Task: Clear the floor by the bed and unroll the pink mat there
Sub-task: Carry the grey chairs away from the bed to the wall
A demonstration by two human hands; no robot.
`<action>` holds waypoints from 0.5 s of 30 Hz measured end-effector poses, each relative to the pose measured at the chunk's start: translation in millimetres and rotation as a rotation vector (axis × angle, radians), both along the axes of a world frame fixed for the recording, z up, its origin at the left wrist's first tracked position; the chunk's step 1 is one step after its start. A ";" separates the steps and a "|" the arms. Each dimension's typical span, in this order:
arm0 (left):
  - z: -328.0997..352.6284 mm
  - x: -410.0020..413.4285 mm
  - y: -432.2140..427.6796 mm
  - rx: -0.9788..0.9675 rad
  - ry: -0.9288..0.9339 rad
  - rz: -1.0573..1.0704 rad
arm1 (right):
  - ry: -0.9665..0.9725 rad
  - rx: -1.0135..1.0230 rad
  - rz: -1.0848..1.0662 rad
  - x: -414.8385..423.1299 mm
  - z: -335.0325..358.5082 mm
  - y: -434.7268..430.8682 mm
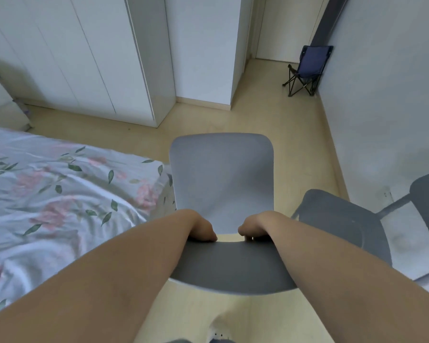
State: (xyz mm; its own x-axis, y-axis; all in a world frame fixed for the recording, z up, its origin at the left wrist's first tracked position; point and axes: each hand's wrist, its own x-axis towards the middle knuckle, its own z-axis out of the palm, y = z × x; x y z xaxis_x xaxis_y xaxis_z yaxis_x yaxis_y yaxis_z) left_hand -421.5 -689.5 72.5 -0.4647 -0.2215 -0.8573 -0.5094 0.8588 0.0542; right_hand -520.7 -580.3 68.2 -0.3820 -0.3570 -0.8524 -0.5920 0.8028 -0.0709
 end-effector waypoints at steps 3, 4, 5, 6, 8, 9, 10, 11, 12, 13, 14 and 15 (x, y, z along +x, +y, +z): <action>2.6 -58.1 -37.7 0.000 -0.001 -0.007 | -0.018 0.002 -0.027 -57.1 -2.0 -38.6; 3.1 -68.5 -45.7 0.005 -0.009 -0.011 | -0.019 -0.001 -0.027 -67.5 -3.1 -45.6; 1.8 -92.4 -61.9 0.009 -0.016 -0.022 | -0.019 -0.005 -0.029 -90.3 -5.4 -60.6; -0.9 -113.6 -76.6 0.006 -0.018 -0.037 | -0.021 -0.015 -0.032 -110.9 -8.9 -74.1; -7.1 -158.4 -110.7 -0.012 -0.018 -0.065 | -0.020 -0.040 -0.047 -154.3 -16.9 -104.4; -9.7 -179.5 -128.2 -0.027 -0.025 -0.079 | -0.013 -0.045 -0.062 -174.4 -21.7 -118.9; -13.2 -201.3 -146.0 -0.037 -0.028 -0.092 | -0.004 -0.045 -0.067 -194.9 -25.9 -134.0; -15.8 -223.9 -163.9 -0.045 -0.030 -0.107 | 0.005 -0.047 -0.058 -215.9 -29.2 -150.0; -17.7 -247.7 -180.7 -0.048 -0.033 -0.121 | 0.010 -0.060 -0.055 -237.1 -30.7 -165.2; -18.0 -272.2 -196.7 -0.047 -0.043 -0.137 | 0.013 -0.071 -0.054 -259.8 -31.9 -180.1; -16.4 -295.0 -209.9 -0.042 -0.047 -0.154 | 0.018 -0.078 -0.047 -280.5 -32.6 -192.4; -12.3 -313.9 -219.3 -0.037 -0.050 -0.165 | 0.021 -0.073 -0.041 -298.3 -31.3 -201.5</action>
